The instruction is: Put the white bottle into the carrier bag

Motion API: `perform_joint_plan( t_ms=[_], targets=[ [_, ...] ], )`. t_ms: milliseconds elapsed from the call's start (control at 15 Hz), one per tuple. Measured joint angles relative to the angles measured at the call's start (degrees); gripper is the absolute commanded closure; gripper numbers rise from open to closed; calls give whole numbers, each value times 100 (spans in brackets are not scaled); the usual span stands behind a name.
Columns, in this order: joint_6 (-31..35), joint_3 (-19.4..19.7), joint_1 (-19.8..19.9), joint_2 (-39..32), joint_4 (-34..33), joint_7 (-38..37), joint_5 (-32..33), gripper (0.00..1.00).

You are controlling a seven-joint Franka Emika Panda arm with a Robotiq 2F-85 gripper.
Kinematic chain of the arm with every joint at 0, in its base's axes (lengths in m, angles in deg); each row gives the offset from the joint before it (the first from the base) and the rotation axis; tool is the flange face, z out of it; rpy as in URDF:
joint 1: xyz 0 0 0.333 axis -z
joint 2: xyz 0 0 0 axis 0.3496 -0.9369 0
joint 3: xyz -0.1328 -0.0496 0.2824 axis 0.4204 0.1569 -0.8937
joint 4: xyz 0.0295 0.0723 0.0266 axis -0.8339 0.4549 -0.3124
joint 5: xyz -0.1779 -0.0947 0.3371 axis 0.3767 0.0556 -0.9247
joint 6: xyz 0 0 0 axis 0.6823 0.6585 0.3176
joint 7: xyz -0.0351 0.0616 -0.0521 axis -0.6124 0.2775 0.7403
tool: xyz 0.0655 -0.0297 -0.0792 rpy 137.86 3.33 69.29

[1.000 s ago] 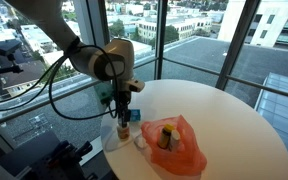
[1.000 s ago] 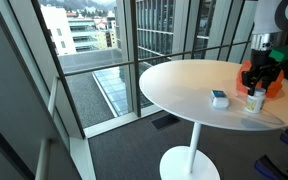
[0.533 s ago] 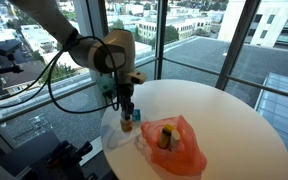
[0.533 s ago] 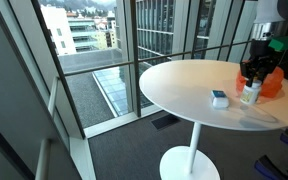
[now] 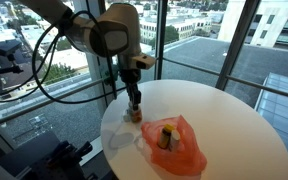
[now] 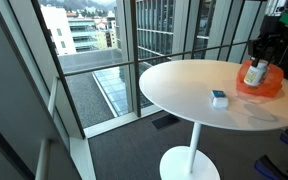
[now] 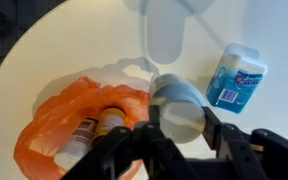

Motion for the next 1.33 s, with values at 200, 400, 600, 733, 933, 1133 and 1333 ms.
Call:
perform_joint_plan(
  t_ms=[200,400,600,733,933,1133,1333],
  targets=[
    [-24,59,167,82,-86,0,-7,81],
    [-70,164,308,110,-196,1,-35,81],
    [-140,214,360,191,-248,24,-94,56],
    [-183,212,360,255,-248,24,-95,81],
    [-184,207,364,257,-240,18,-91,81],
    [-96,215,425,189,-239,7,-84,81],
    [85,271,522,91,-239,6,-83,81]
  ],
)
